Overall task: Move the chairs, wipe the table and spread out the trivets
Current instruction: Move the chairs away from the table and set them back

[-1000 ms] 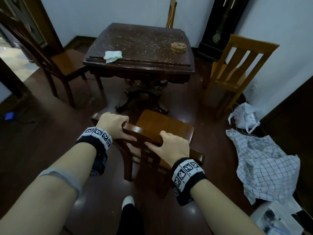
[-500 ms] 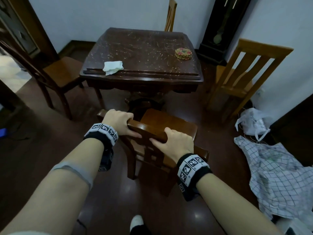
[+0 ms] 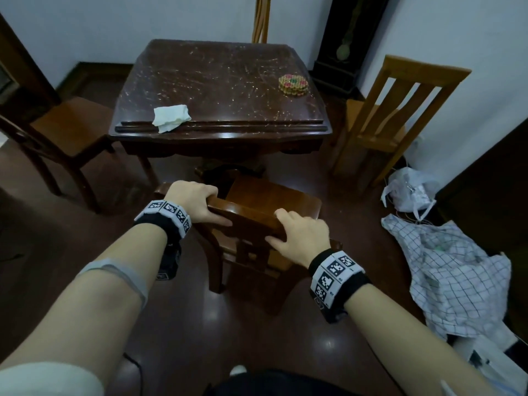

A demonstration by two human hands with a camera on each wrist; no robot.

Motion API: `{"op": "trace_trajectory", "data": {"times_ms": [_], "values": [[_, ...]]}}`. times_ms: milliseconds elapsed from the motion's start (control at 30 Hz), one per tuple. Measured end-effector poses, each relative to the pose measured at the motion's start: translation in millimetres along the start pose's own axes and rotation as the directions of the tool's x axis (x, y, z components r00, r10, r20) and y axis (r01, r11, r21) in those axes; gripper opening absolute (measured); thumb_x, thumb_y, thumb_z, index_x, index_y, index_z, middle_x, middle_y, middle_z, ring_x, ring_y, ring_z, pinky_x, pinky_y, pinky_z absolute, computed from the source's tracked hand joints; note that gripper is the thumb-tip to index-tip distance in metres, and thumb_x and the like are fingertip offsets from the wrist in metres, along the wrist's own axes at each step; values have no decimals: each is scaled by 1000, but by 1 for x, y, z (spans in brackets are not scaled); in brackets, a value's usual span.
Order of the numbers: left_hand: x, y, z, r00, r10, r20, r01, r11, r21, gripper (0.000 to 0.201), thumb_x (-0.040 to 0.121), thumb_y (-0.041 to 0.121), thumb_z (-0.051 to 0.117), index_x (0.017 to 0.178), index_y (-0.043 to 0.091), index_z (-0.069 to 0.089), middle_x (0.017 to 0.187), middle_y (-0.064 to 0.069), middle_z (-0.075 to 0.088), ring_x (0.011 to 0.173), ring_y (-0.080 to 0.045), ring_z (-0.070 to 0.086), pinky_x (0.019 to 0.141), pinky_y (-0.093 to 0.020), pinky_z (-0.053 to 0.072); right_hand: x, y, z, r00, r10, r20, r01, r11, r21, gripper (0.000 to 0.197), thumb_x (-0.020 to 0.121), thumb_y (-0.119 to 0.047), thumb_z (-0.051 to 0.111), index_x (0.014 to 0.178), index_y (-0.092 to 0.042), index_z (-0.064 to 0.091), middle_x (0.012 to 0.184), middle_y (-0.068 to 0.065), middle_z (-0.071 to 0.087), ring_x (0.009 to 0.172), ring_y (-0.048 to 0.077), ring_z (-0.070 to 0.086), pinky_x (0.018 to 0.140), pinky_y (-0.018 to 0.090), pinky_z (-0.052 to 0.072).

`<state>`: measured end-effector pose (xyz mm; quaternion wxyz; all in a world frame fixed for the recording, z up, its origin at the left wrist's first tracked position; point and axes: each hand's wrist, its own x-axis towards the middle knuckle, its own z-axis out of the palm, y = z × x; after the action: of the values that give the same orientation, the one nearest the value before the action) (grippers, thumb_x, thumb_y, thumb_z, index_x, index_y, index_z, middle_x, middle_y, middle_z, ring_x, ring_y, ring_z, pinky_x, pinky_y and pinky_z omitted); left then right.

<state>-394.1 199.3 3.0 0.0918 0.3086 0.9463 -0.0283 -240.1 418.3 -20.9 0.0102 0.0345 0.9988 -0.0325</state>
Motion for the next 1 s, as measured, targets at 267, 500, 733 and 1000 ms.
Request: {"op": "trace_trajectory", "data": {"times_ms": [267,500,733,1000], "values": [[-5,2,-3,996,-48,73,60,983,-171,65,49,91,54,67,28,59,66,10,63,67,-10,60,67,-29,46,-7,13,-10,980,162,113,-159,987,-35,69,69,-92,34,67,-26,53,65,-8,54,59,15,54,57,29,43],[-31,12,3,990,-121,78,137,955,-263,65,43,88,61,63,26,61,65,6,64,66,-12,61,57,-26,42,-12,24,-9,986,70,148,-72,997,7,71,68,-93,34,69,-26,59,66,-9,60,62,12,58,65,30,53],[-76,30,25,968,-250,35,252,947,-199,89,41,98,45,90,28,68,73,9,66,73,-10,63,73,-30,53,-22,32,-14,985,-79,151,89,994,-60,70,70,-91,35,80,-28,64,65,-11,55,59,9,54,56,25,41],[-94,40,45,949,-281,-141,274,959,-70,91,51,99,27,102,32,62,82,16,64,75,-7,60,78,-28,39,-26,33,-6,983,-180,42,184,972,-143,65,76,-86,33,97,-26,48,77,-10,58,69,15,57,63,30,42]]}}
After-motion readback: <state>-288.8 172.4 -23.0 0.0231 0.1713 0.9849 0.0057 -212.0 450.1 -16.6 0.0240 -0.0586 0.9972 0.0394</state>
